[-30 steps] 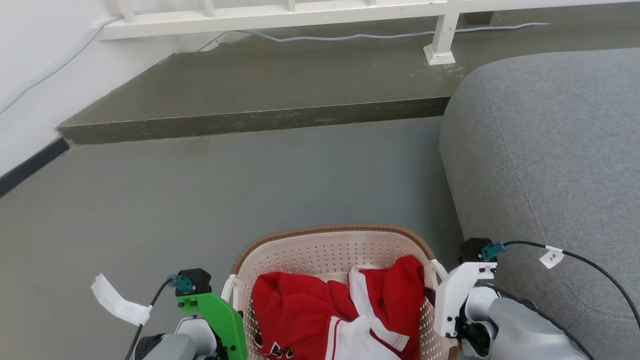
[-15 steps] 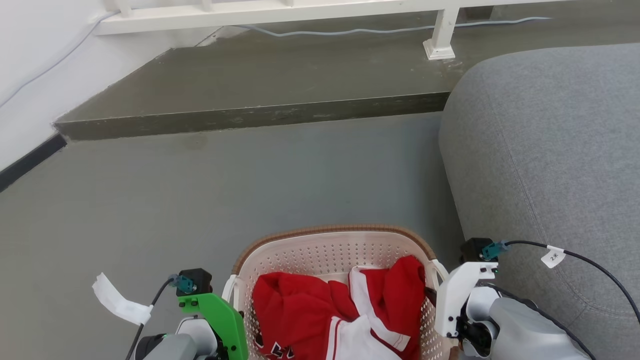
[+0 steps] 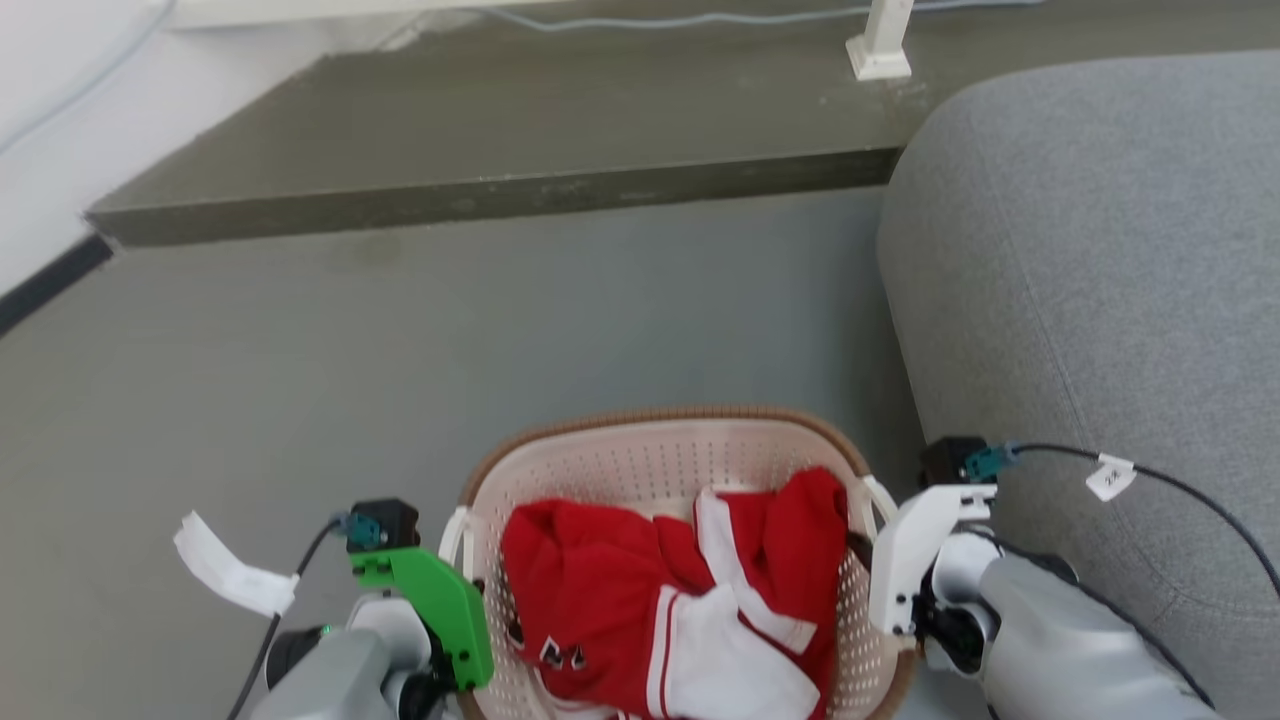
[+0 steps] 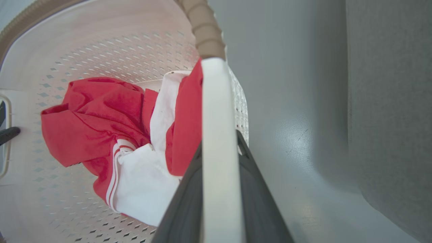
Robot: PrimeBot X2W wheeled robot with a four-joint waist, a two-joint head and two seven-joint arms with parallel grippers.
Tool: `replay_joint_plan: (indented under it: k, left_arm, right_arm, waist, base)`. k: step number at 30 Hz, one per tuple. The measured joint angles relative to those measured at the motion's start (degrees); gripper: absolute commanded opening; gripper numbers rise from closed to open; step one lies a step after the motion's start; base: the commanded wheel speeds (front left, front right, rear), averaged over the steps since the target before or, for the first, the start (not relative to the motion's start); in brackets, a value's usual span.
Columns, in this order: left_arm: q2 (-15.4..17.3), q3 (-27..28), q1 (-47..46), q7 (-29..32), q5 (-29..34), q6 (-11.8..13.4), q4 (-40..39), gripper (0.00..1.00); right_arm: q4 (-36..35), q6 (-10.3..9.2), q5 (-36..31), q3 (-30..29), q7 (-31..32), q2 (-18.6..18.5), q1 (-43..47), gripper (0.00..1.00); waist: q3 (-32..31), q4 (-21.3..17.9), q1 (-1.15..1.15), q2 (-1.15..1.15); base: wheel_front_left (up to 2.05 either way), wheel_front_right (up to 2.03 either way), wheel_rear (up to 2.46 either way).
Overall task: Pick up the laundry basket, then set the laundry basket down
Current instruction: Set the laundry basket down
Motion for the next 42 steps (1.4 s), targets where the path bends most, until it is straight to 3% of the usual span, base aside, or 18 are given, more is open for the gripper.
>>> replay_joint_plan:
  k: [42]
  left_arm:
    - [-0.2, 1.5, -20.7, -12.2, 2.6, 1.5, -0.6, 0.0]
  right_arm:
    - [-2.8, 0.08, 0.3, -1.4, -10.7, -3.9, -19.0, 0.0]
  waist:
    - [28.6, 0.1, 0.01, 0.0]
  base:
    - [0.0, 0.0, 0.0]
